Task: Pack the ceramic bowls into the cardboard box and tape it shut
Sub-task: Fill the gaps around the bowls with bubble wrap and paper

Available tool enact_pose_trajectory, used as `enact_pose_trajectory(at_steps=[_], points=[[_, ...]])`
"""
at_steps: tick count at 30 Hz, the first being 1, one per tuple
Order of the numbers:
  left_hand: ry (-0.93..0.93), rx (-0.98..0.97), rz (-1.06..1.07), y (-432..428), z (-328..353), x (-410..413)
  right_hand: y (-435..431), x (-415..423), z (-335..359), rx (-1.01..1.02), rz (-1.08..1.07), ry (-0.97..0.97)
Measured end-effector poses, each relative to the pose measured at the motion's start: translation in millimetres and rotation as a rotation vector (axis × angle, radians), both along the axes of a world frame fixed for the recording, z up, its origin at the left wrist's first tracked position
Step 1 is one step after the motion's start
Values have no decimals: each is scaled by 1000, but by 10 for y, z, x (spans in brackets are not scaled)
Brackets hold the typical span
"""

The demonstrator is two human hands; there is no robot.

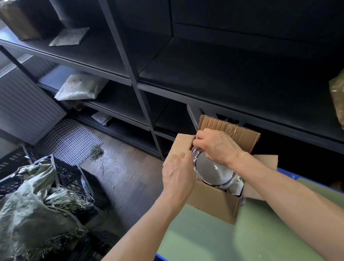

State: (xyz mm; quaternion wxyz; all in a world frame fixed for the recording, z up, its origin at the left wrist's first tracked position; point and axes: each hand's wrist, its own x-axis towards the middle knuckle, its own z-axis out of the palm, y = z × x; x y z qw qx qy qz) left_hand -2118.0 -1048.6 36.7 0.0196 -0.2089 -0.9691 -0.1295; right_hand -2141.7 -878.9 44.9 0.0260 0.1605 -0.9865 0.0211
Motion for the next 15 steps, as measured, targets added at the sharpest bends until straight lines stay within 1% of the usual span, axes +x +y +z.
enact_pose_trajectory(at_steps=[3,6,8,12,15], points=[[-8,10,-47,-138,-49,42,11,60,-8,3,-13,-33],[-183,73,9,-230,1,11,50,145,-58,-34,5,-33],[-244,114,56,-195,33,-30,86,192,-79,-69,21,-48],[-251,61,69,-48,57,-50,94,274,-58,-136,42,-101],[-226,15,73,-30,56,-42,76,342,-70,-98,63,-48]])
